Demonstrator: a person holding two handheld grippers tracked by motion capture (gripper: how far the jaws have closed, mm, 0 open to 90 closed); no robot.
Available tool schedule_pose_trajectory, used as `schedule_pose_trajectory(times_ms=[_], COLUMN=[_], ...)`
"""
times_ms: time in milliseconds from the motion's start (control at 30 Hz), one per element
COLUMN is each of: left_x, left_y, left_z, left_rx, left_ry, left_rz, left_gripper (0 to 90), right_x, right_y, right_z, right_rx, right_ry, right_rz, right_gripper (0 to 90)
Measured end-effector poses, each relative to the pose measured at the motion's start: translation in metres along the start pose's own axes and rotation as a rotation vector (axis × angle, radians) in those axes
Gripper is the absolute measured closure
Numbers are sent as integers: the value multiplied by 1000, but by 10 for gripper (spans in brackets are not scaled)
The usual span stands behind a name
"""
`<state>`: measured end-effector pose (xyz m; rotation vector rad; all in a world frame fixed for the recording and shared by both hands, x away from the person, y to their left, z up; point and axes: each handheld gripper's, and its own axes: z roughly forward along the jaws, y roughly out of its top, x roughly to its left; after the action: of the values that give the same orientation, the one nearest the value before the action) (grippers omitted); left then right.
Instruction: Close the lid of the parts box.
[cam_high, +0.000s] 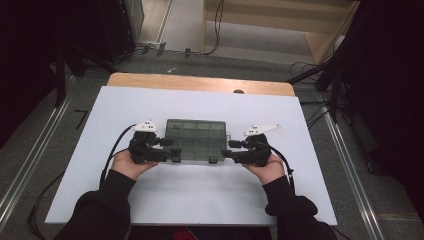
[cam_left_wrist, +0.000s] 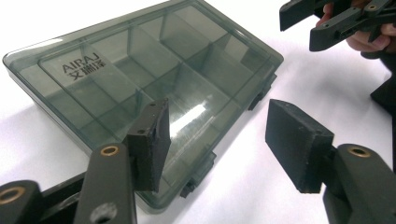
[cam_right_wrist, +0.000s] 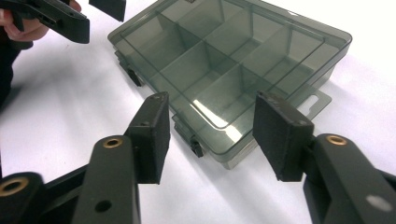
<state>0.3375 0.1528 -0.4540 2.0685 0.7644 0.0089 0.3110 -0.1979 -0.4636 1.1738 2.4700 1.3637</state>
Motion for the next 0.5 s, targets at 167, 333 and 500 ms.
schedule_pose_trajectory(times_ms=[167,333,500], left_x=[-5,-11,-15], left_y=[-7,-14,-19], left_z=[-5,-9,-11], left_rx=[-20,-22,-7], left_ry=[3,17,25], left_rz=[20,43,36], left_gripper=[382,363,362], right_x=[4,7,8], right_y=[-7,-12,-18], right_z=[-4,-9,-11], right_rx=[-6,-10,-5], right_ry=[-3,8,8], right_rz=[-17,-18,-23], right_gripper=[396,381,368])
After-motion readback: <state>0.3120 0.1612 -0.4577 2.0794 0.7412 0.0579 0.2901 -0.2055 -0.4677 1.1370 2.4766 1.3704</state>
